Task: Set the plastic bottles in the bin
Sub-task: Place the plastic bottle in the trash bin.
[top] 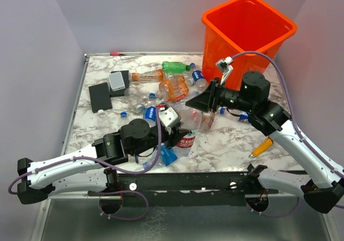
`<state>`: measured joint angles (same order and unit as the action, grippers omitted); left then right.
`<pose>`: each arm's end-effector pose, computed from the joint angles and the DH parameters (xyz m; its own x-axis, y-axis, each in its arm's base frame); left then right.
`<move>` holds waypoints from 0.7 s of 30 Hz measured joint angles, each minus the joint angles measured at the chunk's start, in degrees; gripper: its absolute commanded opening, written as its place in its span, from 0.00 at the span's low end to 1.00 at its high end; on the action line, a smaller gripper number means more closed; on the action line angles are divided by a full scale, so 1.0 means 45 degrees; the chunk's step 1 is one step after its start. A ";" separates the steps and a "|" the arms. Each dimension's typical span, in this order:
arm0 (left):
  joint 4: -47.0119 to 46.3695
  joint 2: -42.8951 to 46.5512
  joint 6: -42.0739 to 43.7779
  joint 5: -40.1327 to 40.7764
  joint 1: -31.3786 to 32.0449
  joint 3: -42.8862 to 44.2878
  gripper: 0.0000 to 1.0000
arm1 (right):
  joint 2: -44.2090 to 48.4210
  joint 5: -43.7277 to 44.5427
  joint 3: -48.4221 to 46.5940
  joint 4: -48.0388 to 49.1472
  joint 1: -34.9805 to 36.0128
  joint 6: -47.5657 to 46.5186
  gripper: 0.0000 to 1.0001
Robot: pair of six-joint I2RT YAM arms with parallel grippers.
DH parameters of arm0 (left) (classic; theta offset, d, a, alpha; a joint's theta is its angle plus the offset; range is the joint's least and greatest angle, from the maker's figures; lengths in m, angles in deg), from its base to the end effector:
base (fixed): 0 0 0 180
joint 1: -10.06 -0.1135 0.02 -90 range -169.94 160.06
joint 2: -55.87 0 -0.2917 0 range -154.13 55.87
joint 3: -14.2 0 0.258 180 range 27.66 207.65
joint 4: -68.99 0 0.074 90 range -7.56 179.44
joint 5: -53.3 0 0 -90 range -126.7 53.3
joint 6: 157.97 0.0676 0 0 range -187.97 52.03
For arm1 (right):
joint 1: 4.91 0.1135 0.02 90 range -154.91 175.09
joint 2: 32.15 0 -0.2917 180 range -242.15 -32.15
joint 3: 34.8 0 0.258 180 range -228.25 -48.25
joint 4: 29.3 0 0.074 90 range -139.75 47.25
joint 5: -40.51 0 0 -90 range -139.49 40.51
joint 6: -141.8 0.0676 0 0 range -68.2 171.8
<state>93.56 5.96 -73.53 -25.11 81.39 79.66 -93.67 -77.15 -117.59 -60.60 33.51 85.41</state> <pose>0.0830 -0.2033 0.3838 -0.1337 0.0992 -0.9860 0.8556 0.5136 -0.0643 0.1788 0.1819 0.4402 -0.6166 0.1367 -0.7753 -0.6811 0.4013 0.6124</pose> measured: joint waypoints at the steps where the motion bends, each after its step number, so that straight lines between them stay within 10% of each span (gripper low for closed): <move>1: -0.0010 0.0034 -0.0010 0.0112 0.0000 -0.0005 0.60 | 0.0000 -0.0049 0.0019 0.0068 -0.0005 0.0024 0.01; 6: -0.0083 0.0136 -0.0102 0.0889 0.0005 -0.0010 0.99 | 0.0015 0.0005 0.0019 0.0102 -0.0010 0.0073 0.01; 21: -0.1117 -0.0418 -0.0466 -0.0889 0.0000 0.0296 0.99 | 0.2409 0.0695 0.1792 0.3181 0.0000 0.0923 0.00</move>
<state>88.53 4.08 -75.63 -29.11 81.39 81.00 -82.83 -74.03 -109.52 -46.28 33.51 89.56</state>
